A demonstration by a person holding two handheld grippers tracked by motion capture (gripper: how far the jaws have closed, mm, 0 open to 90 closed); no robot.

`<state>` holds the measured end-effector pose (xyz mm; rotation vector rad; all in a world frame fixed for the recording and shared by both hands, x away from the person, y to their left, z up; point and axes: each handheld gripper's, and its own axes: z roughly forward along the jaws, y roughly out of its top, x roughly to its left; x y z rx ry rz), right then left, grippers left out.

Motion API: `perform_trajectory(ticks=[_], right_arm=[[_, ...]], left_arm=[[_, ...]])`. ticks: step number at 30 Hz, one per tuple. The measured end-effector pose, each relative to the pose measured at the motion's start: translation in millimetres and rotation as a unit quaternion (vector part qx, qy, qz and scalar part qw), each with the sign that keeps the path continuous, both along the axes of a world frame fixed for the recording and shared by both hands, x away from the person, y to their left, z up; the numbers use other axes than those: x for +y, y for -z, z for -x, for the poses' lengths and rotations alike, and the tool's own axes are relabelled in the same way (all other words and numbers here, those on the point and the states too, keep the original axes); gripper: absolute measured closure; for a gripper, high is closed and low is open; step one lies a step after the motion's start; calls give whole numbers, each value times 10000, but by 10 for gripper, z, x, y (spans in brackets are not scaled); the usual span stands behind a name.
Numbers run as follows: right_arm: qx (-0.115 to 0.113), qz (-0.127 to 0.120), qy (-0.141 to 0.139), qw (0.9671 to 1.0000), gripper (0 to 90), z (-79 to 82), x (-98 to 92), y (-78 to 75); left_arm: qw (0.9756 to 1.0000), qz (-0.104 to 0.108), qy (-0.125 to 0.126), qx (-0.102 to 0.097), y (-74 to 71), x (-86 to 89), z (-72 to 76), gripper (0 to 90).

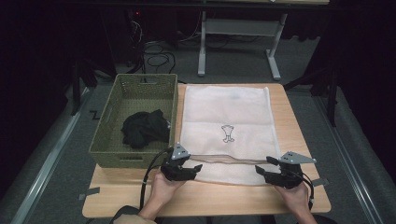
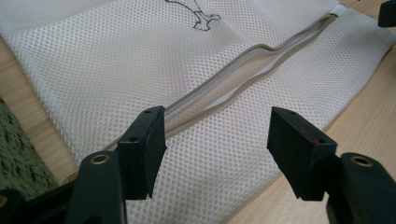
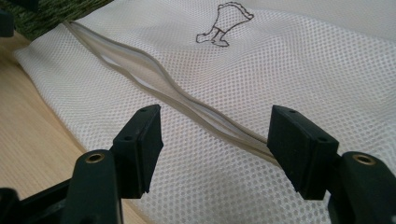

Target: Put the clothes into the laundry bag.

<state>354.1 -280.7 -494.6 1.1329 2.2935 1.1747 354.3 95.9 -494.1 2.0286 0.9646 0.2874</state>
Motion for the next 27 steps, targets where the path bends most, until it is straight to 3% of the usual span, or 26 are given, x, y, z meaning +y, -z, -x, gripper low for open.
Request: perform_trajectory(ticks=[7, 13, 27], right_arm=[[42, 71, -167, 9998, 343, -8, 89, -50], [-64, 129, -344, 9993, 309, 1, 122, -79], [-135, 387, -426, 9983, 346, -143, 354, -143]], left_arm=[[10000, 18, 21, 47, 3, 12, -18, 355], [10000, 60, 30, 32, 1, 14, -12, 351], [10000, -26, 39, 75, 20, -4, -26, 337]])
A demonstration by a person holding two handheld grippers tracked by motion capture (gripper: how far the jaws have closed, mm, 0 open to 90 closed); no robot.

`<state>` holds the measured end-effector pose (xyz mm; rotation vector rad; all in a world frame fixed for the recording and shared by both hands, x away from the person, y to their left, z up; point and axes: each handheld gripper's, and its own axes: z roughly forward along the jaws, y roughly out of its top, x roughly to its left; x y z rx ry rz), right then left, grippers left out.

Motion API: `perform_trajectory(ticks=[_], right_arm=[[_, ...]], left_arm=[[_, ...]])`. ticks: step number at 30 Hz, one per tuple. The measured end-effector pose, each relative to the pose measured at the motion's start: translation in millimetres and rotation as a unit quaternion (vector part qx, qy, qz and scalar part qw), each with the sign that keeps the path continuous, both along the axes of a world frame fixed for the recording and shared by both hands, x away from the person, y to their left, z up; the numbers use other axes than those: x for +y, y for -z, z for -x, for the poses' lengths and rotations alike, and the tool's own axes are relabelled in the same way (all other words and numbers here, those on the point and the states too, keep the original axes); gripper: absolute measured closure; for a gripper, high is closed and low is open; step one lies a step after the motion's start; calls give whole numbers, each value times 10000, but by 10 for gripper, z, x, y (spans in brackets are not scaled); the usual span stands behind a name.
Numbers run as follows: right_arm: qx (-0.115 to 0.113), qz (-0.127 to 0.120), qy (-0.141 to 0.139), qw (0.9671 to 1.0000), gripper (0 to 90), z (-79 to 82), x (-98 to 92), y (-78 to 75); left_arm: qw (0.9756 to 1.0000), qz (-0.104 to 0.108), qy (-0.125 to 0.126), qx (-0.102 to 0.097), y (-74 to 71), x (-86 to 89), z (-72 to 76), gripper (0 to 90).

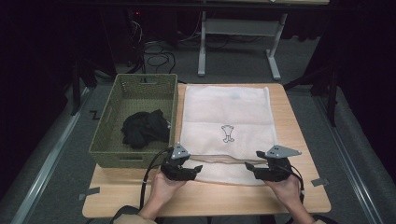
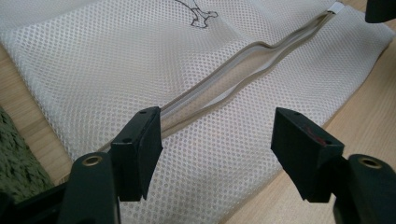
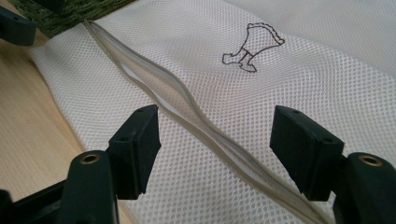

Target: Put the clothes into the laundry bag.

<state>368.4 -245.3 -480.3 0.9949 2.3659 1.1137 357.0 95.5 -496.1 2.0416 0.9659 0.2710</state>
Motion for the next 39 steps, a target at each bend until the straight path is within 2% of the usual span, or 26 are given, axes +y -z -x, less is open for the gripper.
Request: perform_trajectory(ticks=[9, 13, 18, 20, 23, 28, 34, 39], right_arm=[[11, 41, -36, 10000, 379, -87, 141, 26], [13, 49, -62, 10000, 385, -107, 167, 37], [43, 31, -90, 9999, 391, -126, 205, 38], [63, 26, -90, 9999, 393, -135, 206, 31], [72, -10, -93, 9999, 398, -143, 207, 25], [55, -29, -98, 9999, 402, -151, 215, 28], [52, -14, -85, 9999, 420, -167, 214, 30], [-109, 10, -60, 9999, 420, -165, 224, 28]], left_arm=[[9999, -65, 115, 5, -1, -45, 7, 347], [9997, -152, 202, -42, -17, -118, 20, 357], [9992, -313, 255, 63, 21, -267, -2, 381], [9998, -40, 161, 73, 20, -303, -18, 402], [9999, 101, 99, 63, 41, -378, -26, 410], [9997, 23, 230, -74, 105, -520, -5, 412], [9994, 11, 356, -29, 232, -634, -10, 421], [9989, -88, 464, -60, 326, -727, -8, 416]])
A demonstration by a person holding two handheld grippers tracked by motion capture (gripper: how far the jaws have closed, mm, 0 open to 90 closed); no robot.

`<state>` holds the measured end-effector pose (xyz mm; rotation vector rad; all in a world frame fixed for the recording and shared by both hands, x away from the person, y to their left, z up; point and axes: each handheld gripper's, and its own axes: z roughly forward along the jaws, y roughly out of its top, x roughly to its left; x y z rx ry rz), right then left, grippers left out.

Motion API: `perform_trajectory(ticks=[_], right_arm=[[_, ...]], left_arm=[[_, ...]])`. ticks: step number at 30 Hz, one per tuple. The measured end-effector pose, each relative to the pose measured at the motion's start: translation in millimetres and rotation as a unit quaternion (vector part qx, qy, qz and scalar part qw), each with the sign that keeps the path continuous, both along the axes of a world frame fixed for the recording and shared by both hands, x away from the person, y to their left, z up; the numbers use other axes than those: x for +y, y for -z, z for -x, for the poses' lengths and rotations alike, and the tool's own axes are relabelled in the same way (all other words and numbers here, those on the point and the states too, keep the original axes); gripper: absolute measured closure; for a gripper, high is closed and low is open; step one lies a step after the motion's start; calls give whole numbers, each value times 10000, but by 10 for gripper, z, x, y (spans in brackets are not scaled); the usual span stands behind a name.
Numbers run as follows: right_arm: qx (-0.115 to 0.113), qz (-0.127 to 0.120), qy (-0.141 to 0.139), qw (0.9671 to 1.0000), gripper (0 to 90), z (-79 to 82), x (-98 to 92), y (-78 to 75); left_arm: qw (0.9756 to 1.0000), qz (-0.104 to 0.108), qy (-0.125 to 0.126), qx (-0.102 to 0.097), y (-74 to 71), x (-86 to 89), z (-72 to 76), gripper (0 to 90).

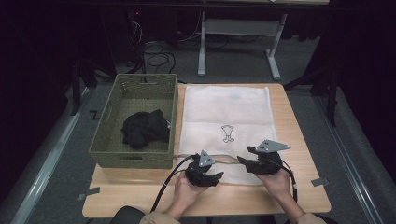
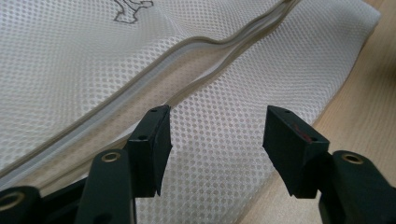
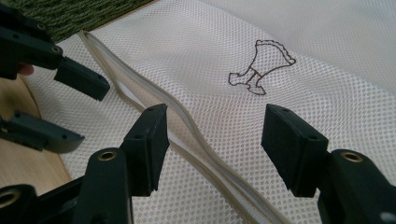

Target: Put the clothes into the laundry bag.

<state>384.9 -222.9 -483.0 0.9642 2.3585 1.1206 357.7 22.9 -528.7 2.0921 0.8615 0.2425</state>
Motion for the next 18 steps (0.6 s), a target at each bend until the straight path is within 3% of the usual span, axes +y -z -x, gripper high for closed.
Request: perform_trajectory(ticks=[18], right_arm=[[67, 93, -52, 9999, 415, -125, 168, 41]], left_arm=[[9998, -109, -146, -68, 130, -52, -44, 385]])
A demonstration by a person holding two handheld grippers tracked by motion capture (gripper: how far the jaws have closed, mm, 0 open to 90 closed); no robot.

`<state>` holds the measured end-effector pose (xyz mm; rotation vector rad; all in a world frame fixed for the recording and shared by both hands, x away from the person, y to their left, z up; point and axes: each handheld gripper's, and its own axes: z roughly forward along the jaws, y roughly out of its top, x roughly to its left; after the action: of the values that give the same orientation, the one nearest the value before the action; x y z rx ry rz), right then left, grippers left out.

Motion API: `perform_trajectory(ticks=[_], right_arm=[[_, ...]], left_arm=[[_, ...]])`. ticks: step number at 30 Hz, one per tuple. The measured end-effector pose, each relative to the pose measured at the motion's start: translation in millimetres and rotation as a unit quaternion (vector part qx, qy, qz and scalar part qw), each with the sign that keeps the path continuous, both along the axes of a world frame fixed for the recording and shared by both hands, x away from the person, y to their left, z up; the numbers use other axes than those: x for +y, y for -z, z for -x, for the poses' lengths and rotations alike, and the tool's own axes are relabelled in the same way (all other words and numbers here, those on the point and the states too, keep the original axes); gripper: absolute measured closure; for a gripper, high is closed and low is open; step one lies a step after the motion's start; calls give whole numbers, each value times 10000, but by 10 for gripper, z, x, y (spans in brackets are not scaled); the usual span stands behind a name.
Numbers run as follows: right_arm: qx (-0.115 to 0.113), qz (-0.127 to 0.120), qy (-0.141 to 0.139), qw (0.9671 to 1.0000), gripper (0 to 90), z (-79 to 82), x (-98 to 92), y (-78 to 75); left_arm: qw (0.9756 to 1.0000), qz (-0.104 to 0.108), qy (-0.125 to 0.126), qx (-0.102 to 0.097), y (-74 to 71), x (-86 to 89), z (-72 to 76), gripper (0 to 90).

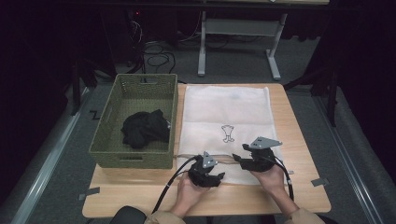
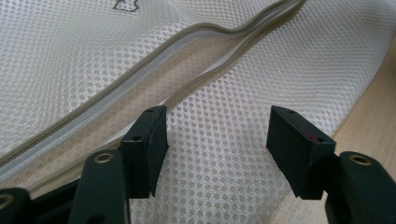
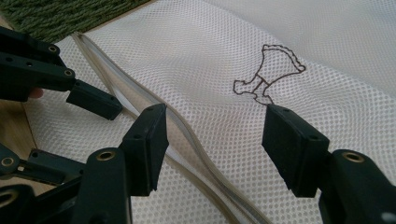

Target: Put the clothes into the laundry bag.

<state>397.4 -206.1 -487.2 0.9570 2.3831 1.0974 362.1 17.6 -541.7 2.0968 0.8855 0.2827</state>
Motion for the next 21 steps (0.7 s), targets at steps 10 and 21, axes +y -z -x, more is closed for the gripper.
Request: perform_trajectory(ticks=[10, 21], right_arm=[[103, 261, -100, 9996, 412, -63, 153, 99], [130, 470, -89, 9988, 412, -91, 262, 187]], left_arm=[[9998, -138, -34, -131, 23, -22, 13, 385], [9998, -150, -35, -148, 25, -28, 19, 377]])
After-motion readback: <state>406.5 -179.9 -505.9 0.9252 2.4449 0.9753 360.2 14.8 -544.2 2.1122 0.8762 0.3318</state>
